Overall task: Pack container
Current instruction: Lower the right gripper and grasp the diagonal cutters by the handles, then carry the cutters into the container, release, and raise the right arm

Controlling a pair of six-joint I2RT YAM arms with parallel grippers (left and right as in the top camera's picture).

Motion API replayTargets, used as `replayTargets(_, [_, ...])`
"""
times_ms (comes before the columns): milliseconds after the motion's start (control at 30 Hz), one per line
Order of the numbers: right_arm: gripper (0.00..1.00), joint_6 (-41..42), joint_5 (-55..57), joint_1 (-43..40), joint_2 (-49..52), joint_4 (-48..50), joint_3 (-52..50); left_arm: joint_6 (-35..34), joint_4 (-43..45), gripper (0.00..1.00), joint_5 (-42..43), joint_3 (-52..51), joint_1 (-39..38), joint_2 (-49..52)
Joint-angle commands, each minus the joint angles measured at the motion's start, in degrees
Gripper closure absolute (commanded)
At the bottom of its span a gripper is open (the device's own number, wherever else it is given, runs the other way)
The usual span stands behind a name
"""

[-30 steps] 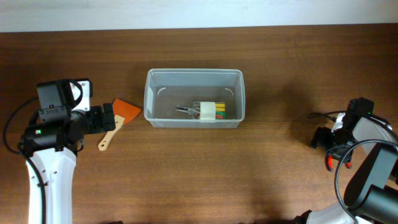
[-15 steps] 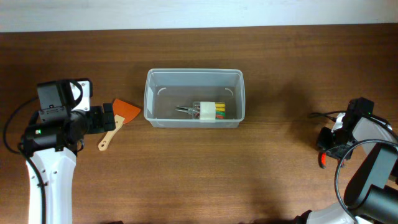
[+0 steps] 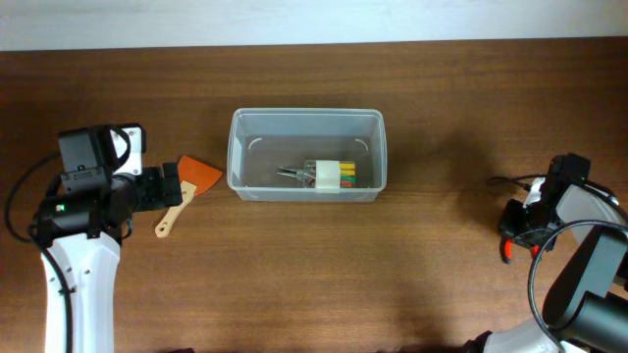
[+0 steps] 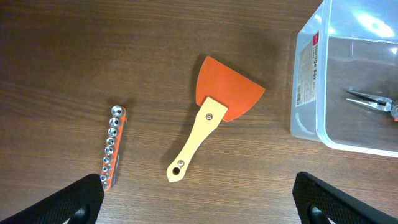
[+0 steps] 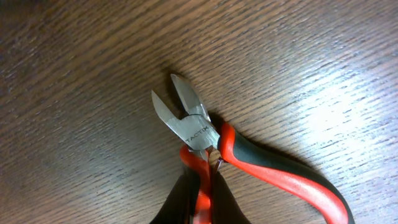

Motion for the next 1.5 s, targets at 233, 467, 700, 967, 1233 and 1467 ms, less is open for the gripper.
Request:
replayTargets(233, [0.96,0.3,-1.2,3.5,0.2,-2.4,4.1,-0.3,0.0,0.01,0.8,1.2,0.2,-0.8])
replayTargets(467, [0.96,-4.4,-1.2,12.5,-3.2,-11.5,18.1,-0.3,0.0,0.01,0.8,1.2,0.2,-0.8])
replayTargets(700, [0.96,-21.6,-3.2,30.1,-3.6,-24.5,36.2,-0.3,0.0,0.01,0.8,1.2,0.2,-0.8])
replayTargets(967, [0.96,-31.9,-2.9,51.0,-0.7,-16.7,39.2,-0.3,0.0,0.01,0.8,1.2,0.2,-0.8])
replayTargets(1233, [0.96,-34.5,-6.2,56.5,10.3,-8.9,39.2,-0.3,0.0,0.01,0.8,1.2,0.2,-0.8])
replayTargets(1467, [0.96,-34.5,-8.7,56.5,17.5,-8.3,39.2,-0.3,0.0,0.01,0.8,1.2,0.2,-0.8])
